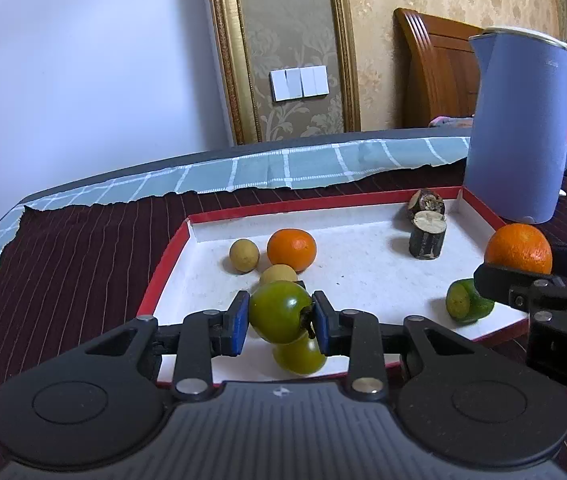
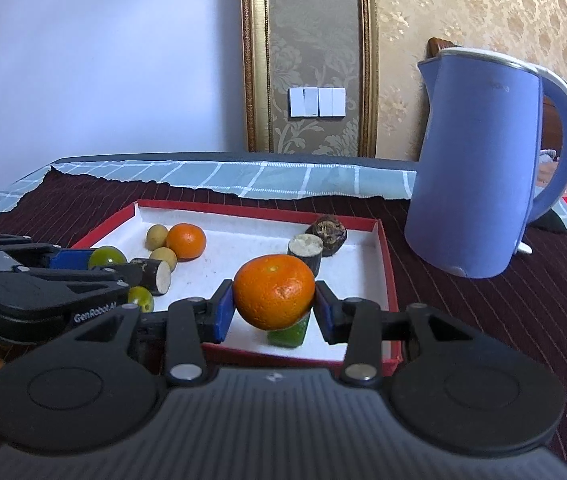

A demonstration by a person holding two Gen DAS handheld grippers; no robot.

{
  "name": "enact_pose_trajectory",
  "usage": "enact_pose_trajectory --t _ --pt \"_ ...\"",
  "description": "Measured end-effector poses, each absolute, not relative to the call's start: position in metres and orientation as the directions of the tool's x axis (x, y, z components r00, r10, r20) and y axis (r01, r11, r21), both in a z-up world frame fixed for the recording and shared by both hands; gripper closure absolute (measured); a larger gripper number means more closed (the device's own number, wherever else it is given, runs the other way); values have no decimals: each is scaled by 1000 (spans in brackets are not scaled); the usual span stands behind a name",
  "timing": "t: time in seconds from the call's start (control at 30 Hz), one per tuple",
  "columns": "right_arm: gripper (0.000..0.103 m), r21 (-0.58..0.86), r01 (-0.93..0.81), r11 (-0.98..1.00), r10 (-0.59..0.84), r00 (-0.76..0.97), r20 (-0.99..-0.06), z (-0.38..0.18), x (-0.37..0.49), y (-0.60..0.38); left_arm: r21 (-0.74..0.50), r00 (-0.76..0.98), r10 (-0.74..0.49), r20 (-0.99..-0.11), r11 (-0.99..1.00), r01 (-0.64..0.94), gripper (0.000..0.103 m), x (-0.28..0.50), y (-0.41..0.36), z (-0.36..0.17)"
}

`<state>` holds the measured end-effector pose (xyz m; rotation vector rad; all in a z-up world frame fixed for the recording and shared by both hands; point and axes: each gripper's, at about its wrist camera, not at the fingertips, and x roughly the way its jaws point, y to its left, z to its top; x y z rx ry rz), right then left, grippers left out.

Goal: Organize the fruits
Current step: 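Lift and carry the orange and green tomato over the tray with both tools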

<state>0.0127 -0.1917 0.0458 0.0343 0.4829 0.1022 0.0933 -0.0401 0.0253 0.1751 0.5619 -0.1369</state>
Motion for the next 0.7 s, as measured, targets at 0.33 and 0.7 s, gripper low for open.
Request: enact_pose_trajectory --t 0.33,0.7 --pt "63 38 -94 995 101 882 -460 51 24 -189 140 838 -65 -541 976 166 71 106 -45 28" --pt "63 27 -84 996 87 886 -456 55 34 -191 147 835 -47 -549 977 152 71 118 -48 27"
